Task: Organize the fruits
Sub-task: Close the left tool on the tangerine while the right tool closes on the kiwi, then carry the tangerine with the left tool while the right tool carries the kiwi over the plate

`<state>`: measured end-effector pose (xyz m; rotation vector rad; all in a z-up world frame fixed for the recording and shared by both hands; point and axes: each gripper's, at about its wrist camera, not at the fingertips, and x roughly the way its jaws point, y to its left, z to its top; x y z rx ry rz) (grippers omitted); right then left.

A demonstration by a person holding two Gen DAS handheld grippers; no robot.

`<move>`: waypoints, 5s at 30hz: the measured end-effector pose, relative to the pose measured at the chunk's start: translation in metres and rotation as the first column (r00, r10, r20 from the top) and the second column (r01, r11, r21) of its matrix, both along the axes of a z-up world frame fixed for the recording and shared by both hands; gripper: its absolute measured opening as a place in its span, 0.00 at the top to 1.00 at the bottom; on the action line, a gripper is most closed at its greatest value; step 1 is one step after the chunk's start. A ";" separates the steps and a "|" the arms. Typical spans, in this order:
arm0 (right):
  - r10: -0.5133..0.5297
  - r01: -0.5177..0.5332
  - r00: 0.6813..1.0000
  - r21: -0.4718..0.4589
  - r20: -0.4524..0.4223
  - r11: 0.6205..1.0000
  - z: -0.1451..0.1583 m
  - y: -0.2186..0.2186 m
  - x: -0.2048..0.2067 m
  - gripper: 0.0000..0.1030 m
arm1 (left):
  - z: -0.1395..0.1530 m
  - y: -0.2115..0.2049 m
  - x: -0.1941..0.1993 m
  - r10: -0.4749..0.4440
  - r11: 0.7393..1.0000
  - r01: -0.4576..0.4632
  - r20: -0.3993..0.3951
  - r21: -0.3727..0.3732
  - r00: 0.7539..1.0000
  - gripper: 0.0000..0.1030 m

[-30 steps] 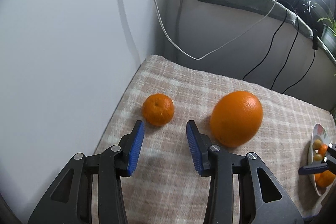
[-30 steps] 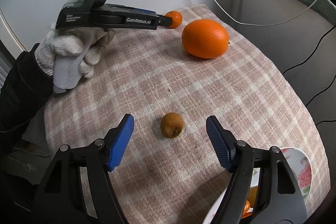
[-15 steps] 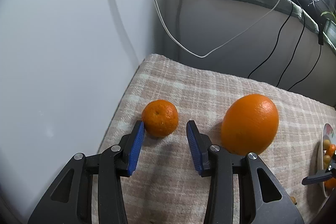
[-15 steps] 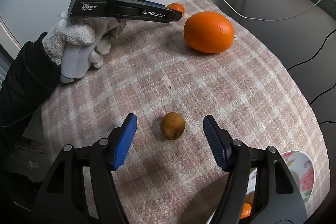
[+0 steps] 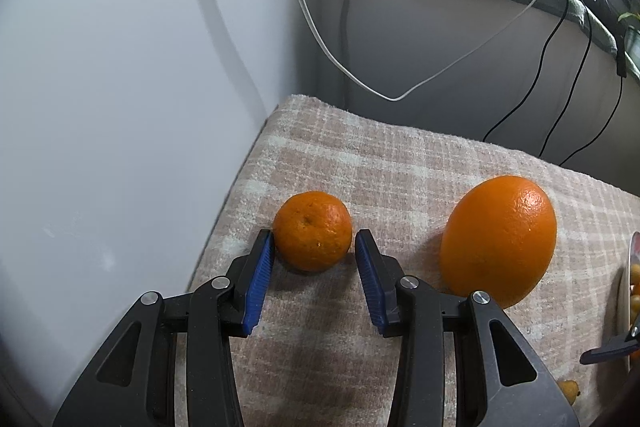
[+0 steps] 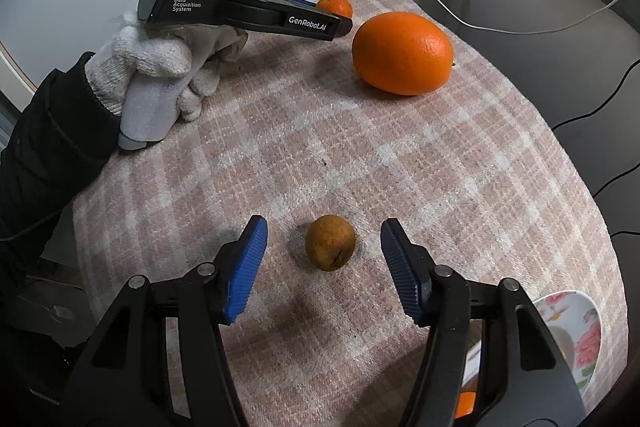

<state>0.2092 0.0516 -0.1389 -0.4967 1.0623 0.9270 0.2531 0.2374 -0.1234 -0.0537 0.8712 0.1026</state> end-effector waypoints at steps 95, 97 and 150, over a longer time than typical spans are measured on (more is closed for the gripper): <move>-0.390 0.372 0.921 0.255 0.021 0.893 0.079 -0.204 -0.037 0.73 | 0.062 -0.183 -0.149 -0.304 0.939 0.325 0.174 -0.109 0.937 0.66; -0.412 0.394 0.911 0.252 0.022 0.884 0.077 -0.214 -0.035 0.73 | 0.061 -0.187 -0.148 -0.311 0.937 0.332 0.171 -0.110 0.935 0.66; -0.460 0.454 0.888 0.198 -0.021 0.869 0.029 -0.264 -0.018 0.73 | 0.039 -0.238 -0.114 -0.423 0.891 0.423 0.036 -0.167 0.905 0.64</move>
